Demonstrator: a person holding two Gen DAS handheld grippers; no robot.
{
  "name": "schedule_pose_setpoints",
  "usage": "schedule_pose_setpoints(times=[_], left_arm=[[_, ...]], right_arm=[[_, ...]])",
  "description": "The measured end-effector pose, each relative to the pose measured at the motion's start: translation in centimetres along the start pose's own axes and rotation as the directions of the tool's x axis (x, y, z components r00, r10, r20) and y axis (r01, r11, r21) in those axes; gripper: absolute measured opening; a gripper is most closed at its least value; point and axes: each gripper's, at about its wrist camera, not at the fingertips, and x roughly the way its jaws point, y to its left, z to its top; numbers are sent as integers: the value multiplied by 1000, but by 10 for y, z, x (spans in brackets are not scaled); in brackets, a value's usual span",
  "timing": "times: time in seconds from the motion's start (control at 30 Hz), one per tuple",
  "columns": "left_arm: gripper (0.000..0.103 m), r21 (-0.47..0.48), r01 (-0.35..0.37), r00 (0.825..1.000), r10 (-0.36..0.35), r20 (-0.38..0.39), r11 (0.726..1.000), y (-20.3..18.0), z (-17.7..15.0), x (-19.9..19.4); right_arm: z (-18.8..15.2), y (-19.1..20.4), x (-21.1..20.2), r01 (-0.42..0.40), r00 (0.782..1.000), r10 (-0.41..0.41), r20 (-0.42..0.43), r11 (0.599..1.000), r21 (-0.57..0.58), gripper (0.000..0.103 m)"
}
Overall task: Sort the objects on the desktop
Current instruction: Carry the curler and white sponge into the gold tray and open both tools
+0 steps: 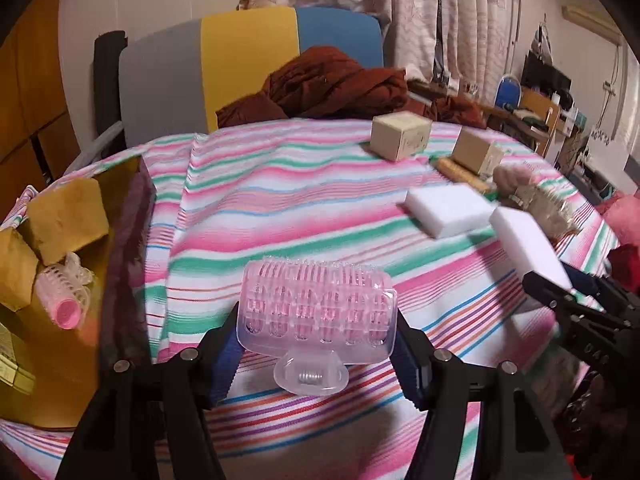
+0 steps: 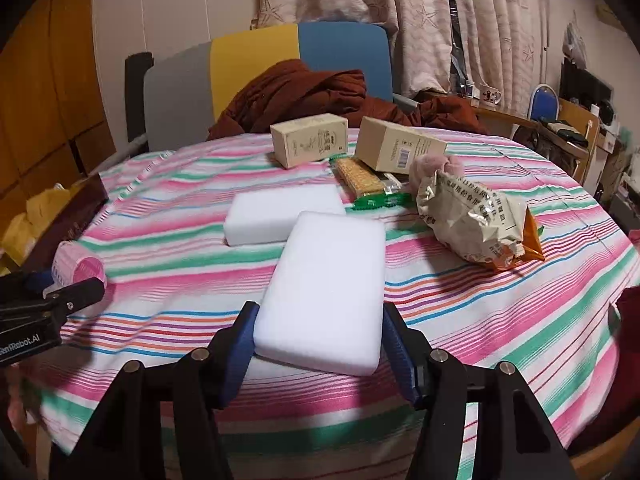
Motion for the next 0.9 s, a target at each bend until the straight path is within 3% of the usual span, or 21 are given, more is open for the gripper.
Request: schedule_pose_setpoints(times=[0.2,0.43,0.57,0.73,0.9], left_arm=[[67,-35,-31,998,32,47,999,19,6,-30],[67,-132,-120,987,132,88,984,72,5,-66],[67,-201,-201,971,222,85,959,114,1,-80],[67,-269,-276,951,303,64,923,159,-6,-88],[67,-321,-338,929,368,37,885,198,-13,-91]], right_arm=[[13,20,-14,-56,998,58,39,998,-32,61],[34,85,-30,-199,973,214,83,967,-158,61],[44,133,-39,-304,938,333,94,923,-234,61],[53,190,-49,-434,878,473,72,850,-300,61],[58,244,-48,-515,828,560,27,779,-356,61]])
